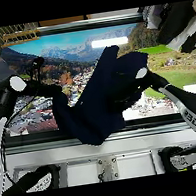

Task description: Fold the clothes and pants, and hang the long-sleeved shirts on hangers.

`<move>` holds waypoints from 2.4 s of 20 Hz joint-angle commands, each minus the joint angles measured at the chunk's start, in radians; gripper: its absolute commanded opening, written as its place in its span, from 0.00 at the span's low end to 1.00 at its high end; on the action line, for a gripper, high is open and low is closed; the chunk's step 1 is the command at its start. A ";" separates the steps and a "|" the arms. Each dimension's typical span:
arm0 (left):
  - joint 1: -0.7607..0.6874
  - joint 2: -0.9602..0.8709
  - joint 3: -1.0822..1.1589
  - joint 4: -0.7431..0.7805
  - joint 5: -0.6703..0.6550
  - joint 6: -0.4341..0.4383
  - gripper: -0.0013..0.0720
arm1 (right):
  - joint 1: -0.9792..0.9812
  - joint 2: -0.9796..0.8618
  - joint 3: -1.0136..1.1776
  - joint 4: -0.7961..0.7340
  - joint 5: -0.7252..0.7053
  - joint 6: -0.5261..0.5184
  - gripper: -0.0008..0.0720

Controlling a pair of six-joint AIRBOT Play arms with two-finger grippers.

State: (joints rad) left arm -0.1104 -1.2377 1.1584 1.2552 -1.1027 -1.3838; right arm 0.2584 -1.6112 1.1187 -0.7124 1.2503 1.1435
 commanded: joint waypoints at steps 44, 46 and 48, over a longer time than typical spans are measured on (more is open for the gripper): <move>-0.067 0.280 0.684 0.006 0.568 -0.220 0.03 | -0.182 0.558 0.880 -0.063 -0.374 0.200 0.02; 0.036 0.190 0.605 0.000 0.565 -0.233 0.03 | -0.182 0.426 0.871 -0.095 -0.375 0.200 0.02; 0.077 0.063 0.551 0.001 0.583 -0.232 0.03 | -0.180 0.255 0.871 -0.127 -0.408 0.200 0.02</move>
State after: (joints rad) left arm -0.1333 -1.0496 1.8008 1.2488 -0.5411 -1.5780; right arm 0.0765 -1.1790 1.9976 -0.7990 0.8688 1.3365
